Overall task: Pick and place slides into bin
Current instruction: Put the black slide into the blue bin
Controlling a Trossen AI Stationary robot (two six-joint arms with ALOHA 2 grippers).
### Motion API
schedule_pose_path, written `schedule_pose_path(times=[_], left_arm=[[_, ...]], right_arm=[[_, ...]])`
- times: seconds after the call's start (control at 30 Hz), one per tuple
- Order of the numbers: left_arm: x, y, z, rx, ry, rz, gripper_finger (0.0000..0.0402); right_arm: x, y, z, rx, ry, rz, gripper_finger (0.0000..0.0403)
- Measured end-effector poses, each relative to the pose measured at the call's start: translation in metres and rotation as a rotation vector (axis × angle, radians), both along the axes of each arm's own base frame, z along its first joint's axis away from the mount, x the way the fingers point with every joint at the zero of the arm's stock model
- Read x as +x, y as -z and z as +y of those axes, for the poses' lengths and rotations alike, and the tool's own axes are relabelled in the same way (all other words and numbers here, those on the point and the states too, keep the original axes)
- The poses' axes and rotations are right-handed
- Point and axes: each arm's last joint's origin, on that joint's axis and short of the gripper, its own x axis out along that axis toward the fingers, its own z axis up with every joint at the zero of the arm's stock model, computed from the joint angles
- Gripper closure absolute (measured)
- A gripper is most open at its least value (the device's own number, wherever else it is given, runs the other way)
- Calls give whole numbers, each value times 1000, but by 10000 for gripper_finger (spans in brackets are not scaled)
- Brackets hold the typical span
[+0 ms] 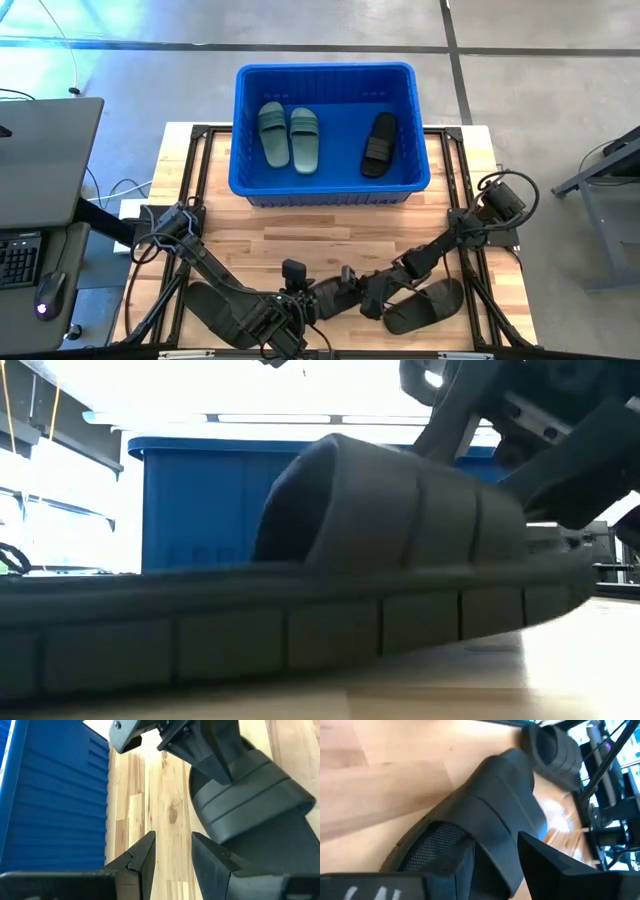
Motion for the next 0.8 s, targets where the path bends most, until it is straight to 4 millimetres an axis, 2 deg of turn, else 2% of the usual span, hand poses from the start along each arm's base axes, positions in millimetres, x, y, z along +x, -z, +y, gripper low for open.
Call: schedule_pose_path(times=[0.1, 0.2, 0.4, 0.47, 0.6, 0.73, 0.8], left_arm=[[0, 0, 0, 1, 1, 0, 291], [0, 0, 0, 1, 1, 1, 291], [0, 0, 0, 1, 1, 2, 291], [-1, 0, 0, 5, 1, 7, 291], [-5, -5, 4, 37, 1, 57, 291], [-10, -28, 6, 42, -14, 79, 291], [-15, -45, 7, 55, -13, 94, 291]], right_arm=[[1, -2, 1, 14, 2, -24, 267], [1, -3, 1, 17, -1, -25, 287], [1, -3, 3, 49, -57, -7, 380], [1, -4, 3, 64, -42, -14, 395], [4, -15, 5, 175, 119, -106, 390], [-2, -31, 7, 186, 293, -206, 398], [-8, -39, 8, 146, 404, -259, 398]])
